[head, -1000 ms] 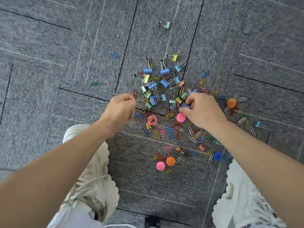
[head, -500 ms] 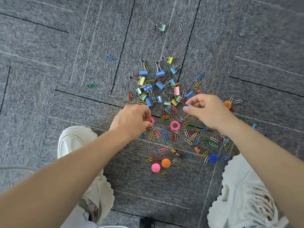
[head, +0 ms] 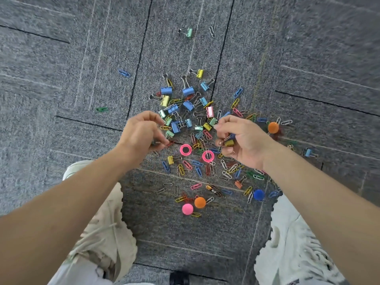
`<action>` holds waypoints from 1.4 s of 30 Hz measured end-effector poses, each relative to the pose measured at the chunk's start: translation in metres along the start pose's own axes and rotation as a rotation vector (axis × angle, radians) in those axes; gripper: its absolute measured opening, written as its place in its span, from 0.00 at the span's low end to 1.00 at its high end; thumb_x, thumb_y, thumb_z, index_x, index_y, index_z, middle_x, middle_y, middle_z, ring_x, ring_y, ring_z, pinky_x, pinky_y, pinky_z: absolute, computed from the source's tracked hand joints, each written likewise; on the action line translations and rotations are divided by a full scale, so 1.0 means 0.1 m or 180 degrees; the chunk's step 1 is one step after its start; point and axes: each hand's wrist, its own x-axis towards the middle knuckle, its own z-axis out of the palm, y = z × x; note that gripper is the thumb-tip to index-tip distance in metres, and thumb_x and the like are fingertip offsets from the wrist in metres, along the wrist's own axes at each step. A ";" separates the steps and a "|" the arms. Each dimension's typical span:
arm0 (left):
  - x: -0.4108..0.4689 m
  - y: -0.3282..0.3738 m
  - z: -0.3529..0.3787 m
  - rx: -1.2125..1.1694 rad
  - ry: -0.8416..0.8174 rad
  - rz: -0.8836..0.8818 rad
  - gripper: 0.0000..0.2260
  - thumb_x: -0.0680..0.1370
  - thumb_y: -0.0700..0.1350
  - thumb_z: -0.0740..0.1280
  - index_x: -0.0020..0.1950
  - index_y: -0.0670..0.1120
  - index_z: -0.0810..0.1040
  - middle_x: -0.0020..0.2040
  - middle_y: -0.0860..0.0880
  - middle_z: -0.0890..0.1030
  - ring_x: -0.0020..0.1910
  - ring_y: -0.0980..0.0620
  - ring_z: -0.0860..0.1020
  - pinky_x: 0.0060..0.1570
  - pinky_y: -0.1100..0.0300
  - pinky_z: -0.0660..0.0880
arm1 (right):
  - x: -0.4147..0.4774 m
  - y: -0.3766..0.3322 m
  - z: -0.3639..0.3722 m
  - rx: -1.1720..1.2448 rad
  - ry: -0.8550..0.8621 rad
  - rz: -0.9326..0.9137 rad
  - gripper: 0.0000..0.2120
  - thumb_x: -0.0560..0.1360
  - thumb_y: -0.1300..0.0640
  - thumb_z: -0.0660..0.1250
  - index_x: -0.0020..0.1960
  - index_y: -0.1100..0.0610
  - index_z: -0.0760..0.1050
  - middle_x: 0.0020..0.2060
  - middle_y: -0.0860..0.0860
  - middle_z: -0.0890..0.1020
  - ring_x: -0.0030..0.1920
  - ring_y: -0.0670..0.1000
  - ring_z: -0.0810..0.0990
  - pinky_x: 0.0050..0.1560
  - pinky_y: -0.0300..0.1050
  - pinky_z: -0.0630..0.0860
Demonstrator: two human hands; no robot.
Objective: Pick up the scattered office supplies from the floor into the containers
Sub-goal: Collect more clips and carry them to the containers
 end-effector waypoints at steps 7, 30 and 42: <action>0.04 -0.11 -0.15 0.0666 0.0263 0.0208 0.17 0.72 0.27 0.55 0.38 0.44 0.79 0.36 0.46 0.78 0.30 0.52 0.70 0.31 0.57 0.68 | 0.18 0.13 0.29 -0.3311 0.0827 -0.1110 0.04 0.77 0.50 0.70 0.47 0.50 0.78 0.25 0.45 0.75 0.26 0.47 0.73 0.30 0.41 0.70; 0.04 -0.18 0.30 0.2676 0.0464 0.0975 0.10 0.77 0.49 0.68 0.38 0.47 0.74 0.34 0.51 0.77 0.32 0.53 0.74 0.33 0.58 0.74 | 0.08 0.25 -0.07 -0.3659 0.1156 -0.1450 0.09 0.73 0.54 0.73 0.38 0.49 0.73 0.28 0.43 0.73 0.29 0.47 0.72 0.31 0.45 0.71; 0.04 0.09 0.05 -0.0322 -0.0405 -0.0685 0.04 0.74 0.36 0.59 0.44 0.41 0.72 0.34 0.47 0.73 0.28 0.55 0.69 0.23 0.64 0.67 | 0.18 0.21 0.20 -0.4154 0.1486 -0.1144 0.09 0.74 0.47 0.72 0.47 0.52 0.79 0.41 0.51 0.82 0.41 0.54 0.81 0.38 0.45 0.75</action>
